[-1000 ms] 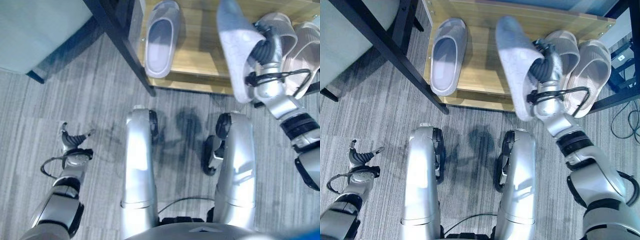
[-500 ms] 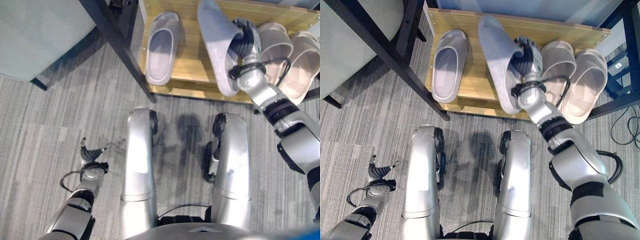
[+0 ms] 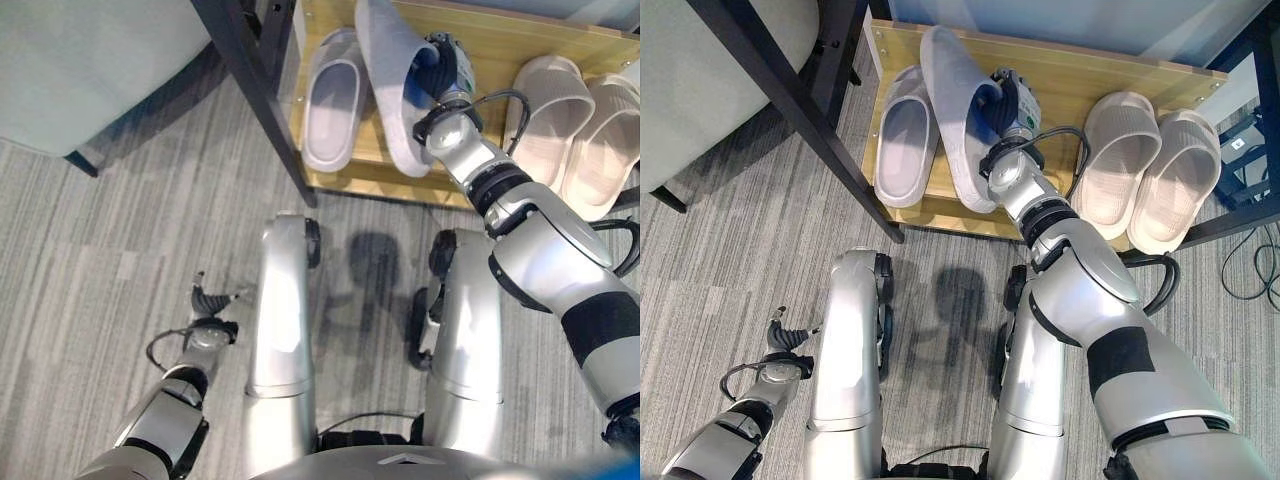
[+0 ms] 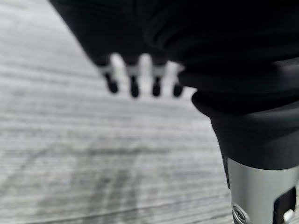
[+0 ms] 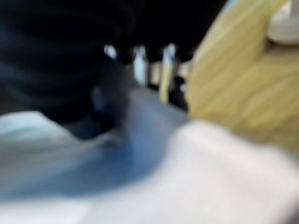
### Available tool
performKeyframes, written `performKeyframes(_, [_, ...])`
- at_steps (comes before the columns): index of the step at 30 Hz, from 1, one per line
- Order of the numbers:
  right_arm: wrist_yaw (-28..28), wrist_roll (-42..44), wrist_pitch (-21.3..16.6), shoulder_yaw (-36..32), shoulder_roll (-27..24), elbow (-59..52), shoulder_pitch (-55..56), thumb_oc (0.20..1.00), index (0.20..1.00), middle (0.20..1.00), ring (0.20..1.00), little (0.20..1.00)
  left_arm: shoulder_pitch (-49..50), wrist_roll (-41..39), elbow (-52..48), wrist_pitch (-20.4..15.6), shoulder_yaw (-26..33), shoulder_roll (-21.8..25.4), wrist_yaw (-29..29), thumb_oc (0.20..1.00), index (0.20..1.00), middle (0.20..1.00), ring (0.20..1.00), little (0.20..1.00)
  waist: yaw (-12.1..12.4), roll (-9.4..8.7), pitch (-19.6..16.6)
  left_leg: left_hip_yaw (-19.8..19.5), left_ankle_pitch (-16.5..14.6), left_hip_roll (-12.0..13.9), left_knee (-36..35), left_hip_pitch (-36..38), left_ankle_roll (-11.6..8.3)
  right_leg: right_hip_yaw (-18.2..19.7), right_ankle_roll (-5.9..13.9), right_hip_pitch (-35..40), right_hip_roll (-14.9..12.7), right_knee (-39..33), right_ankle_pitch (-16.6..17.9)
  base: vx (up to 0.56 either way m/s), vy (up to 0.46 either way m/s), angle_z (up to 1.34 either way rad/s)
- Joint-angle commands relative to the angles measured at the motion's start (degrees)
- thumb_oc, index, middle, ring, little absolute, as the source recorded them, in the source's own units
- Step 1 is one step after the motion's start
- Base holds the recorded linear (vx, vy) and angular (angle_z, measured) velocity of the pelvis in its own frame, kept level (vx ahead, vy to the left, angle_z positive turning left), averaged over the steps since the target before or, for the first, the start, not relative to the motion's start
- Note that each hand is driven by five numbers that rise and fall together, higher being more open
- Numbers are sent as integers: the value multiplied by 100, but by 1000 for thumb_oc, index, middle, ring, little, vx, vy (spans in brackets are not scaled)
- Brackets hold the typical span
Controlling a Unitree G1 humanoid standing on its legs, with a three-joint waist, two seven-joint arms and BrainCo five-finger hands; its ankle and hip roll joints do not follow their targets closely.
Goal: Arrange the slippers neatly on the shoe rack.
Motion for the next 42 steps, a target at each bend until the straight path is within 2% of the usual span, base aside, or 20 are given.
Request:
performKeyframes(1, [-435, -95, -30, 6, -214, -269, -433, 200, 200, 200, 200, 200, 140, 166, -48, 75, -288, -19, 123, 1000, 1000, 1000, 1000, 1000, 282, 140, 116, -69, -902, -8, 126, 431, 595, 537, -609, 254, 173, -98, 528, 5, 73, -2])
performKeyframes(15, [-625, 5, 46, -171, -210, 402, -468, 200, 200, 200, 200, 200, 6, 447, 93, 167, -561, -180, 213, 1000, 1000, 1000, 1000, 1000, 200, 199, 116, 94, -970, 12, 321, 431, 609, 662, -589, 269, 204, 64, 538, 3, 20, -2])
performKeyframes(16, [-648, 150, -32, -230, -241, 357, -480, 928, 928, 928, 928, 928, 36, 472, 152, 192, -557, -197, 223, 1000, 1000, 1000, 1000, 1000, 189, 207, 116, 116, -957, 3, 323, 431, 600, 677, -602, 273, 202, 102, 531, -27, 40, 1])
performKeyframes(17, [-672, 122, 3, -216, -268, 375, -530, 1000, 1000, 1000, 1000, 1000, 67, 508, 198, 208, -541, -218, 203, 1000, 1000, 1000, 1000, 1000, 195, 227, 116, 127, -931, -21, 308, 431, 588, 695, -619, 298, 192, 137, 512, -33, 43, 4])
performKeyframes(26, [-526, 168, 156, -374, -317, 625, -629, 1000, 1000, 1000, 1000, 1000, 3, 414, 280, 267, -487, -299, -86, 1000, 1000, 1000, 1000, 1000, 223, 294, 116, 77, -860, -104, 333, 431, 562, 635, -590, 424, 159, 155, 545, -8, 6, 3])
performKeyframes(31, [-469, 553, 16, -521, -310, 539, -604, 1000, 1000, 1000, 1000, 1000, -50, 571, 328, 350, -560, -323, -172, 1000, 1000, 1000, 1000, 1000, 183, 301, 116, 84, -855, -106, 366, 431, 554, 654, -565, 444, 169, 175, 583, 0, 0, 0])
performKeyframes(37, [-261, 1116, -316, -602, -312, -313, -371, 1000, 1000, 1000, 1000, 1000, -17, 731, 452, 512, -558, -327, -384, 1000, 1000, 1000, 1000, 1000, 84, 262, 116, 116, -861, -74, 387, 431, 566, 687, -565, 433, 213, 183, 618, -1, 13, 0])
performKeyframes(42, [-31, 1251, -462, -619, -442, -1004, -19, 1000, 1000, 1000, 1000, 1000, 106, 881, 486, 591, -562, -290, -550, 1000, 1000, 1000, 1000, 1000, 10, 202, 116, 127, -874, -26, 384, 431, 581, 695, -552, 370, 246, 147, 662, 1, 37, -4])
